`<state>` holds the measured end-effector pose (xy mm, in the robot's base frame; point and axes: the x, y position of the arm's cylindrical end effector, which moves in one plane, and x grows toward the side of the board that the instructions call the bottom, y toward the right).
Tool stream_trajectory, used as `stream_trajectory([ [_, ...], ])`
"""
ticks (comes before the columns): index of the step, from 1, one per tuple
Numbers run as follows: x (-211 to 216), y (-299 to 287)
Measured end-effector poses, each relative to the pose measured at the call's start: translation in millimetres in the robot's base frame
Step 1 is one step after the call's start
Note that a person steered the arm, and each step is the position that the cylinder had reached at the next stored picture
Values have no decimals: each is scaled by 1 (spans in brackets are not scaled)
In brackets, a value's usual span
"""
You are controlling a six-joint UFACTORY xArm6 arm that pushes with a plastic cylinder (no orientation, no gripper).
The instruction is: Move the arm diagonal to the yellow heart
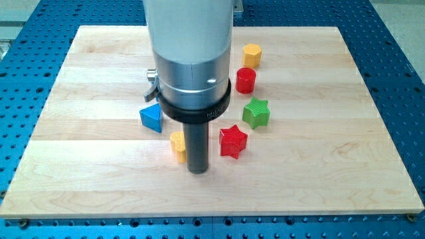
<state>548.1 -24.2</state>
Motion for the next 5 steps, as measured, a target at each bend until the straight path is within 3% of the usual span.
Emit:
stream_trajectory([
  [1, -6, -22],
  [2, 38, -13],
  [3, 40, 20],
  [5, -12, 56],
])
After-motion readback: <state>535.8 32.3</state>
